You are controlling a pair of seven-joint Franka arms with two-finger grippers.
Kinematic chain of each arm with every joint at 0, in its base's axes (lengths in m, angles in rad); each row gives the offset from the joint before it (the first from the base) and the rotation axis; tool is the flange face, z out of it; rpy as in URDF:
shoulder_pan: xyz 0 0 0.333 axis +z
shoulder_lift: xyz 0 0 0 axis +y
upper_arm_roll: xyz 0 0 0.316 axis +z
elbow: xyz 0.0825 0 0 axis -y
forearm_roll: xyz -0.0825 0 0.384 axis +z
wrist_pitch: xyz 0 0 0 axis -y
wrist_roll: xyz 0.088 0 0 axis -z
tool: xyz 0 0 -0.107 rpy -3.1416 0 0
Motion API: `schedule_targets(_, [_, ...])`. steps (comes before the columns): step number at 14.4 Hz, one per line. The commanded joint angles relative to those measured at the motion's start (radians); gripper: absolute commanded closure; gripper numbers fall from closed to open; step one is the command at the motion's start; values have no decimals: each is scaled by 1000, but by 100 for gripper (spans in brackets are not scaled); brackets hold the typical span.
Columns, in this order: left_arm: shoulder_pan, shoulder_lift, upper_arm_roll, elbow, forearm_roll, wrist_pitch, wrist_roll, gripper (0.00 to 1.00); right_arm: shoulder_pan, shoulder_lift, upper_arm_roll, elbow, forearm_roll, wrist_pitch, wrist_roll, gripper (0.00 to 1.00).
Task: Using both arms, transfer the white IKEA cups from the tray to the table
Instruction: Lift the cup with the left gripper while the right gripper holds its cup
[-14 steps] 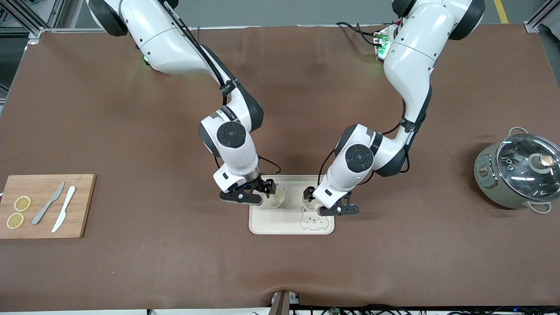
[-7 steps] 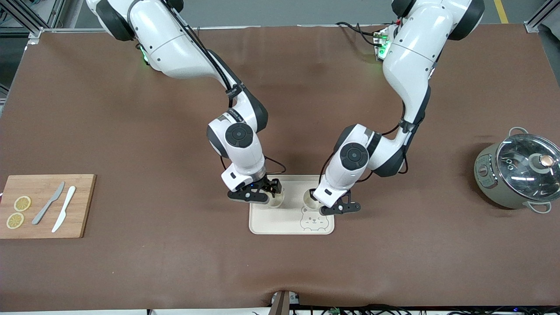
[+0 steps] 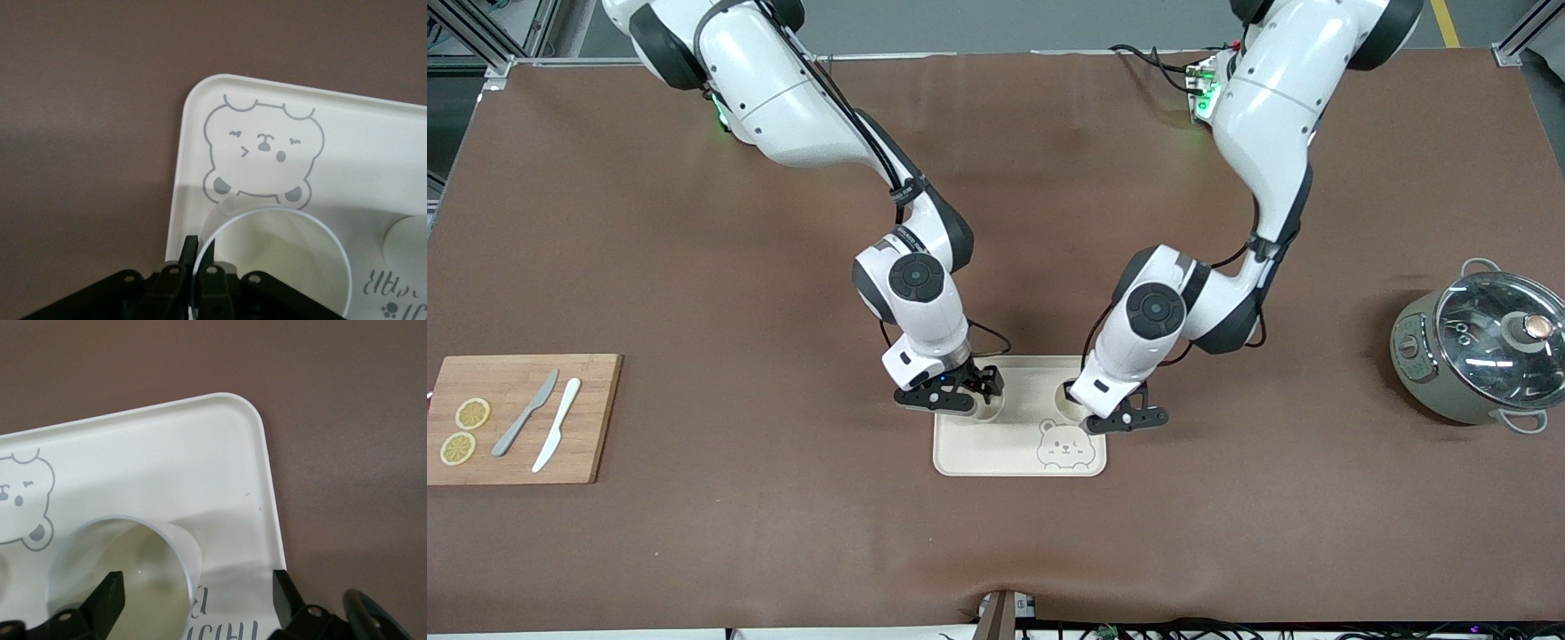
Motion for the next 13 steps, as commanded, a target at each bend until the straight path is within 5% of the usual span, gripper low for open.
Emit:
schedule_targets(1, [61, -280, -8, -263, 27, -14, 19, 100, 12, 20, -11, 29, -24, 4, 36, 39])
schedule_targets(3, [90, -396, -14, -373, 18, -16, 50, 100, 13, 20, -11, 29, -24, 4, 36, 54])
schedule_targets(6, [119, -520, -14, -528, 11, -16, 129, 100, 13, 20, -11, 28, -24, 3, 36, 92])
schedule_targets(13, [279, -741, -14, -837, -78, -13, 488, 100, 24, 15, -14, 28, -27, -5, 36, 100])
